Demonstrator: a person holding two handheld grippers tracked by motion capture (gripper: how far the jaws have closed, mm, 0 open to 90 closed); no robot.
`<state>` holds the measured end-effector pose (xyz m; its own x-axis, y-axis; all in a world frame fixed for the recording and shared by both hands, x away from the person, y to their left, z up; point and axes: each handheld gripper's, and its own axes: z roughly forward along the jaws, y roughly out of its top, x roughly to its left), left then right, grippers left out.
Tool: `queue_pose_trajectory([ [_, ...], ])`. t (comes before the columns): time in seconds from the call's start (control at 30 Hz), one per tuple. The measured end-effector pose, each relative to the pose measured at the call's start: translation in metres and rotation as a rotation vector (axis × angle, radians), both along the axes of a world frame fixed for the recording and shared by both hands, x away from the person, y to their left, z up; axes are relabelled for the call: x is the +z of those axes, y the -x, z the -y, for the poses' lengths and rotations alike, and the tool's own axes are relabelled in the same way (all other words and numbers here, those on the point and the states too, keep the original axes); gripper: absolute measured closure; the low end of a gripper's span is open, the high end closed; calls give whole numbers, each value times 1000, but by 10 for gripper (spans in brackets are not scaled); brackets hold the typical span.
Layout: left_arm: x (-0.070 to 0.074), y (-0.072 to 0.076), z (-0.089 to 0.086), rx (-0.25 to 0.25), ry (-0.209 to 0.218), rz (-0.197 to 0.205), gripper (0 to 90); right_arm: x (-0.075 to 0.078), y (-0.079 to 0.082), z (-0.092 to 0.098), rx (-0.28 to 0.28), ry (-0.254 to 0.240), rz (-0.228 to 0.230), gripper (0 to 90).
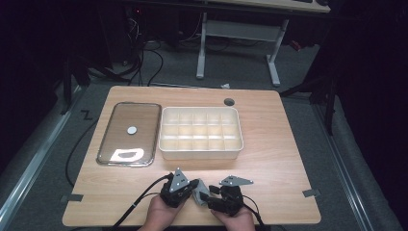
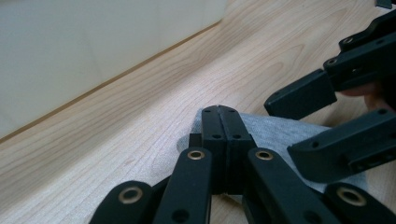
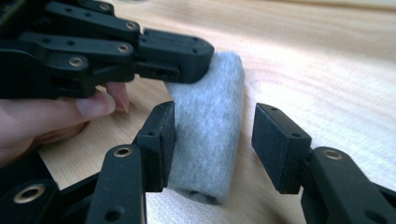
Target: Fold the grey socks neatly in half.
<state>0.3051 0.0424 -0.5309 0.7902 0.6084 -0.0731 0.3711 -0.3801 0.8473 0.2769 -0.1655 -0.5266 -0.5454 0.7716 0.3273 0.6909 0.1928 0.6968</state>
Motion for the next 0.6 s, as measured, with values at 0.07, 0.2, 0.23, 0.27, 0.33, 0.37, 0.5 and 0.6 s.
queue_pose_trajectory([
  [0.07,0,0,-4,6,19,-13,897,-2,-1,-1,10,-11,-7,513],
  [0.2,3,2,-14,14,32,-31,846,-5,-1,-4,47,-32,-28,536],
  [0.23,6,3,-18,14,38,-32,833,-5,-1,-5,57,-32,-33,548],
  [0.27,8,5,-21,16,44,-29,825,-5,-1,-7,68,-30,-32,559],
  [0.33,14,8,-29,16,60,-20,807,-5,0,-11,86,-23,-33,605],
  [0.37,18,10,-33,15,67,-11,803,-5,0,-12,93,-21,-28,627],
  [0.5,29,14,-52,30,76,27,777,-3,1,-15,109,-7,-12,670],
  [0.6,34,13,-66,63,56,48,756,-4,0,-14,120,-13,-17,668],
])
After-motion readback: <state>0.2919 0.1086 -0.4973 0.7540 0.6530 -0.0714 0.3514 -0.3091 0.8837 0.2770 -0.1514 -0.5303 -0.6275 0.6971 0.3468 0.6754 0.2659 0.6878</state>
